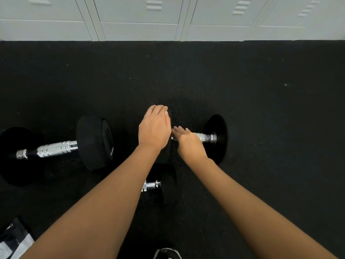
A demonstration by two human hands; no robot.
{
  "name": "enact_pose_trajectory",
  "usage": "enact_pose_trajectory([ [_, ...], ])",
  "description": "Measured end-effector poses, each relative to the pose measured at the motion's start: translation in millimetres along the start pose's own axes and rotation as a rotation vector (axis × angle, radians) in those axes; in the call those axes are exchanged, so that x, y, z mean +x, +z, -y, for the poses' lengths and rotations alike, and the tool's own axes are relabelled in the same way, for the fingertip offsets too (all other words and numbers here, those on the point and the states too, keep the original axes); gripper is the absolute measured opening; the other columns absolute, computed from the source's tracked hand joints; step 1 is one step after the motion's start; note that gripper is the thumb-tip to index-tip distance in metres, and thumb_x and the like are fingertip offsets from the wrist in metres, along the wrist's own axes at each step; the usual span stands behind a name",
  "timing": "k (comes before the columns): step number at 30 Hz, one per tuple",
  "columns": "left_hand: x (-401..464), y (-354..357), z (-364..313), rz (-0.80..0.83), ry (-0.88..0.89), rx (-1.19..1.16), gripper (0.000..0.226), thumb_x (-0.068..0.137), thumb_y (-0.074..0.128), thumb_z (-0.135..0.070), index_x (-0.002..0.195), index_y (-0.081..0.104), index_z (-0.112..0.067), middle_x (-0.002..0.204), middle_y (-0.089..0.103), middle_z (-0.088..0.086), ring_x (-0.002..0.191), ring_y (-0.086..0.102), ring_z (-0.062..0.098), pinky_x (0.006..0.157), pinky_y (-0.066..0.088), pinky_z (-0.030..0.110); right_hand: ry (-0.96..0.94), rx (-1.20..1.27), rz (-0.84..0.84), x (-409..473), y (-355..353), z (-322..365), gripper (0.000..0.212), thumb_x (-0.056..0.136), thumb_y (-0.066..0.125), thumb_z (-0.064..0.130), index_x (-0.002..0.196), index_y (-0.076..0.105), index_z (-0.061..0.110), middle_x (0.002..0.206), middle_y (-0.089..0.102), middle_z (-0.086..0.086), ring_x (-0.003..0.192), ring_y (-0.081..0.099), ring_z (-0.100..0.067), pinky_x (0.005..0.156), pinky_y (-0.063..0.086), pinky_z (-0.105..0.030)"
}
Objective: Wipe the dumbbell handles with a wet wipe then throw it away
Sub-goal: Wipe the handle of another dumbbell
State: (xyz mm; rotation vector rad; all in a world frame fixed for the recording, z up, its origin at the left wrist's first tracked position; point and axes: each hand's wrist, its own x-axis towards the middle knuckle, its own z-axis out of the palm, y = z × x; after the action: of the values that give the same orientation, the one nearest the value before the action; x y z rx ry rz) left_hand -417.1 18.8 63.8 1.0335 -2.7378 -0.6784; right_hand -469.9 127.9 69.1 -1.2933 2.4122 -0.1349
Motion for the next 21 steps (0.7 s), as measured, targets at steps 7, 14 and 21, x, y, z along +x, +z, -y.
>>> enact_pose_trajectory([
  [7, -2.0, -1.4, -0.4, -0.008, 0.002, -0.011, 0.040, 0.101, 0.028, -0.023, 0.132, 0.051, -0.010, 0.135, 0.053, 0.004, 0.133, 0.040, 0.017, 0.112, 0.033, 0.031, 0.060, -0.012, -0.052, -5.9, 3.0, -12.0, 0.063, 0.087, 0.041, -0.013, 0.145, 0.029, 0.011, 0.154, 0.025, -0.005, 0.144, 0.017, -0.016, 0.117, 0.004, -0.026],
  [14, -2.5, -1.9, -1.3, -0.010, 0.005, -0.008, 0.040, 0.101, 0.028, -0.023, 0.132, 0.051, -0.010, 0.135, 0.054, 0.003, 0.132, 0.041, 0.016, 0.111, 0.033, 0.030, -0.053, -0.045, -0.139, -21.2, 15.2, -24.3, 0.068, 0.084, 0.045, -0.017, 0.145, 0.029, 0.010, 0.154, 0.026, -0.004, 0.143, 0.022, -0.022, 0.116, 0.010, -0.030],
  [21, -2.0, -2.7, -1.8, -0.007, -0.004, -0.018, 0.040, 0.101, 0.028, -0.022, 0.131, 0.051, -0.010, 0.135, 0.054, 0.004, 0.132, 0.042, 0.016, 0.112, 0.033, 0.031, -0.108, -0.072, -0.172, -27.8, 26.5, -1.2, 0.067, 0.072, 0.062, -0.019, 0.134, 0.044, -0.002, 0.144, 0.041, -0.017, 0.134, 0.038, -0.030, 0.109, 0.021, -0.035],
])
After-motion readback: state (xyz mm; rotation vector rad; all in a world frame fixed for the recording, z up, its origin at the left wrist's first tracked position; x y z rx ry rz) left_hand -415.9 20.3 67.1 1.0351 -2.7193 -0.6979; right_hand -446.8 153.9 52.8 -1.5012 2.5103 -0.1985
